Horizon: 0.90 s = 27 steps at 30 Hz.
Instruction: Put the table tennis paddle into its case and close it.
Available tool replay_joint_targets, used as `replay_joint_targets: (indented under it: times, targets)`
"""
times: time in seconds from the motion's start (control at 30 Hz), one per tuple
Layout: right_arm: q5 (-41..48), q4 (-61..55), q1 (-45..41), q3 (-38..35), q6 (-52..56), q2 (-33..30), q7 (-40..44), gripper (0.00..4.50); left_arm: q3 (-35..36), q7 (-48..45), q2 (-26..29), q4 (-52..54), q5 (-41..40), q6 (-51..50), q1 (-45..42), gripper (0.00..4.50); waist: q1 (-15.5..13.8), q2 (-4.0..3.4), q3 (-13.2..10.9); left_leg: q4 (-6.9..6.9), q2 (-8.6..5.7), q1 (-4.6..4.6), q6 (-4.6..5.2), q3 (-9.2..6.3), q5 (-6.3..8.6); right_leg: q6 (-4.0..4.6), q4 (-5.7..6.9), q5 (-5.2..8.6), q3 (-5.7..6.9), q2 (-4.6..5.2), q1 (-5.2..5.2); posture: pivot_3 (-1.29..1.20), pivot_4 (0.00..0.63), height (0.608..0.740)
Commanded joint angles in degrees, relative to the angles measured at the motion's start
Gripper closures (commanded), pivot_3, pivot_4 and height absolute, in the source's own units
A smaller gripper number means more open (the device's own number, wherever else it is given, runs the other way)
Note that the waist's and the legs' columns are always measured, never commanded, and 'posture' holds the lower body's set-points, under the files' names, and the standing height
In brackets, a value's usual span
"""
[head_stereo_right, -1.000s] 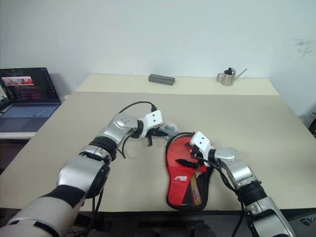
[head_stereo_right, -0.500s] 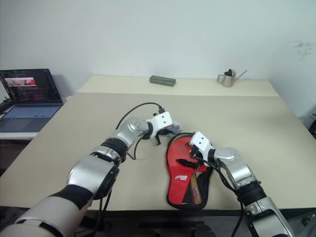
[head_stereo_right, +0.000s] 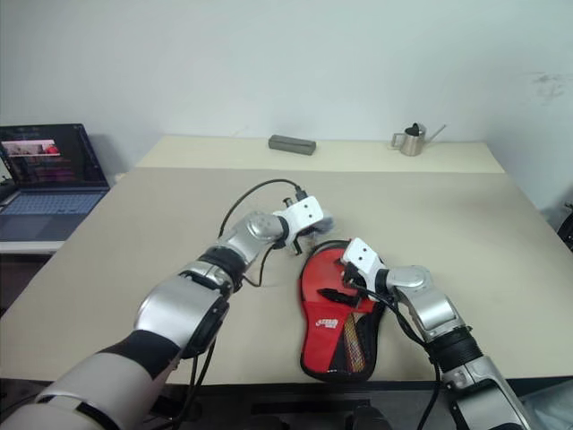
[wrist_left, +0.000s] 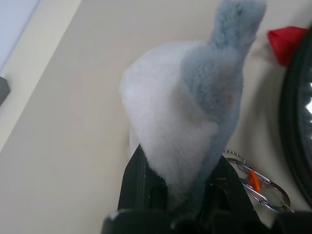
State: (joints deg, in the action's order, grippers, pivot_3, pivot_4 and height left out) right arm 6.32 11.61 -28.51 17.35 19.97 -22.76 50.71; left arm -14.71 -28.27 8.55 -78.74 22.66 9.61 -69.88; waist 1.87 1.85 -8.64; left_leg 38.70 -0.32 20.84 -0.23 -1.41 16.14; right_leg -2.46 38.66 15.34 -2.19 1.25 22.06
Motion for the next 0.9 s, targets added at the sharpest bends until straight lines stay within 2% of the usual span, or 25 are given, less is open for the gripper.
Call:
replay_joint_targets:
  times: [0.03,0.33,0.9]
  targets:
    - [-4.2,3.1,3.7,5.7,4.3,-1.5,1.7,0.00,1.6,3.6,-0.4,1.6,-0.9,0.2,-4.1,4.23,0.0,0.00,0.0,-0.02,0.00,0.02,0.00,0.00,0.00,-0.01,-0.03,0.00,0.00,0.00,0.02,0.00,0.150,0.740]
    - [-4.6,1.8,3.9,5.5,5.3,-1.6,2.2,0.00,1.2,8.7,-2.9,1.1,0.1,-0.3,-5.7,4.23,0.0,0.00,0.0,-0.71,0.00,0.01,-0.01,0.02,0.00,-0.01,-0.65,0.00,0.01,0.03,0.03,0.00,0.150,0.740]
    - [-4.1,-3.7,7.3,5.5,8.5,-2.5,0.8,0.00,-0.2,13.3,-12.0,0.4,3.3,-0.2,-8.3,4.23,-0.1,0.00,0.0,-0.84,-0.03,0.08,-0.10,0.02,0.09,-0.06,-0.91,0.03,0.00,0.04,0.04,0.00,0.150,0.740]
